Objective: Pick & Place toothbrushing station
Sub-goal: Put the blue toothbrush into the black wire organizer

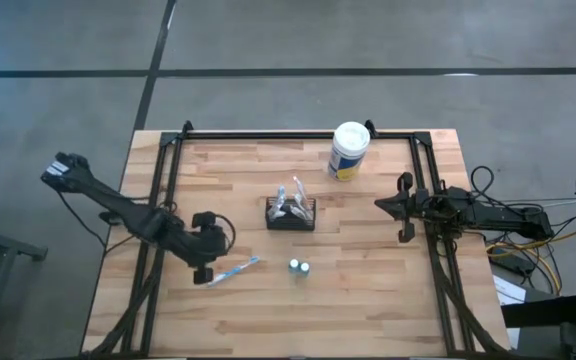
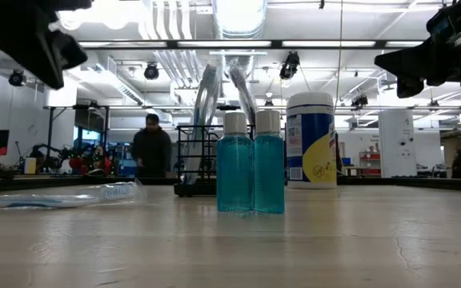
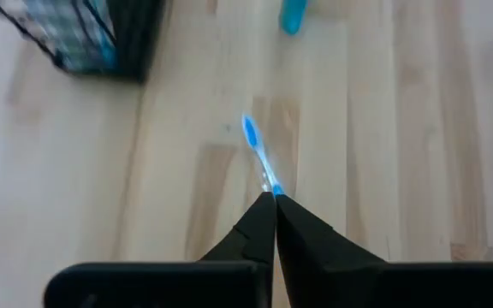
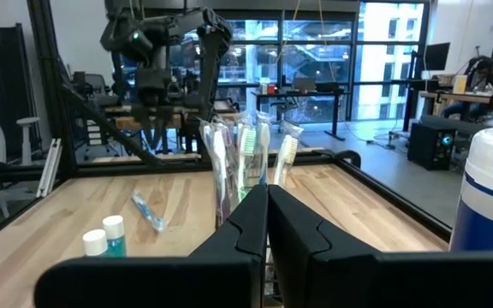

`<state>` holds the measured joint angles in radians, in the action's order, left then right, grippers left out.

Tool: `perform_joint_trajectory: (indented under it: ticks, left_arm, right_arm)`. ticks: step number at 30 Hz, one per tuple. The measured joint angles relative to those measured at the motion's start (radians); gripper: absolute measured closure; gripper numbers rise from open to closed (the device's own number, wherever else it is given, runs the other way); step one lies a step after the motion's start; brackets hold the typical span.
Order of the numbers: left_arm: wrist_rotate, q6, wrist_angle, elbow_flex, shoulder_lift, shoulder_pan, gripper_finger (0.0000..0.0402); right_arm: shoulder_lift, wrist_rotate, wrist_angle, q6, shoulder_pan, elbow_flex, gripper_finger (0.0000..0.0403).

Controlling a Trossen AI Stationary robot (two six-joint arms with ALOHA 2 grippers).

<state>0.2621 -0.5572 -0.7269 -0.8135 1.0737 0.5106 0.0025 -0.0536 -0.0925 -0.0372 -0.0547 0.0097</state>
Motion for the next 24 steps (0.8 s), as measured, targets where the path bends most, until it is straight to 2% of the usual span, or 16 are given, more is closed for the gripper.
perform_joint_trajectory:
  ticks: [5, 10, 18, 24]
  left_arm:
    - [-0.048, -0.079, 0.001, 0.000, 0.097, 0.000, 0.0352]
    - [-0.100, -0.164, 0.007, 0.000, 0.190, -0.012, 0.0300]
    - [-0.168, -0.144, 0.098, 0.000, 0.312, -0.024, 0.0214]
    - [-0.178, -0.102, 0.092, -0.029, 0.397, -0.055, 0.0196]
  right_arm:
    - [0.000, 0.000, 0.000, 0.001, 0.000, 0.000, 0.0394]
    - [0.000, 0.000, 0.000, -0.002, 0.000, 0.000, 0.0394]
    - [0.000, 0.000, 0.000, 0.000, 0.000, 0.000, 0.0394]
    - [0.000, 0.000, 0.000, 0.003, 0.000, 0.000, 0.0394]
